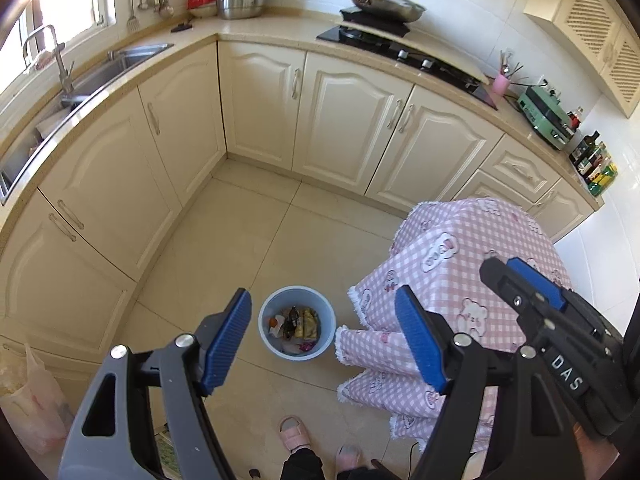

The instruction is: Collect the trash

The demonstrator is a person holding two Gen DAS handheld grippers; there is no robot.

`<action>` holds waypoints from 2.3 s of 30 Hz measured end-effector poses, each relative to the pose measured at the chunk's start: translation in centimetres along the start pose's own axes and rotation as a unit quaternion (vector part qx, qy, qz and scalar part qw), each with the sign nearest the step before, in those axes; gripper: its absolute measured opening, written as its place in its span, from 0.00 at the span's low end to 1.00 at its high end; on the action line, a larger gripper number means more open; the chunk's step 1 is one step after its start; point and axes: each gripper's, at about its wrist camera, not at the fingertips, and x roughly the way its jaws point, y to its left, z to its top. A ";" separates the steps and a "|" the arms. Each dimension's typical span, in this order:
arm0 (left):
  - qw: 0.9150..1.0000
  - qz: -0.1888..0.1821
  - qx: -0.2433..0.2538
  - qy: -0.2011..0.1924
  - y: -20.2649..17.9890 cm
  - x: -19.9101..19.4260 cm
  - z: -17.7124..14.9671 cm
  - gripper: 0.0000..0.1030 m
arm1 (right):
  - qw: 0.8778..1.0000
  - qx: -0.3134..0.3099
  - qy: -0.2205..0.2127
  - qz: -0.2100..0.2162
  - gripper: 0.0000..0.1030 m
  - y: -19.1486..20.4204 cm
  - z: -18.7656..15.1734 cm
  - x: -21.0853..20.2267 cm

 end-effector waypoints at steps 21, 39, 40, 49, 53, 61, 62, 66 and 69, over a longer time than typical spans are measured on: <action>0.988 0.023 0.063 -0.139 -15.8 -14.4 -11.2 0.79 | 0.995 -0.041 -0.083 -0.037 0.62 -8.5 -7.3 -17.6; 0.970 0.021 0.092 -0.225 -20.6 -21.9 -16.4 0.80 | 0.982 -0.059 -0.162 -0.072 0.78 -9.3 -12.0 -25.7; 0.969 0.022 0.093 -0.228 -20.6 -22.2 -16.6 0.80 | 0.982 -0.058 -0.163 -0.074 0.78 -9.5 -12.1 -25.9; 0.966 0.027 0.100 -0.239 -20.7 -23.2 -17.0 0.80 | 0.980 -0.053 -0.174 -0.080 0.80 -9.4 -12.6 -26.5; 0.966 0.024 0.099 -0.238 -20.4 -23.3 -16.9 0.80 | 0.980 -0.054 -0.175 -0.081 0.80 -9.4 -12.6 -26.6; 0.965 0.024 0.099 -0.240 -20.0 -23.4 -16.8 0.80 | 0.980 -0.055 -0.174 -0.080 0.80 -9.0 -12.6 -26.7; 0.965 0.023 0.099 -0.240 -19.8 -23.4 -16.8 0.80 | 0.980 -0.056 -0.174 -0.080 0.80 -9.0 -12.6 -26.6; 0.966 0.021 0.099 -0.239 -19.6 -23.5 -16.6 0.80 | 0.980 -0.057 -0.174 -0.080 0.80 -8.6 -12.5 -26.5; 0.966 0.020 0.097 -0.238 -19.5 -23.5 -16.7 0.80 | 0.980 -0.058 -0.173 -0.080 0.80 -8.3 -12.5 -26.5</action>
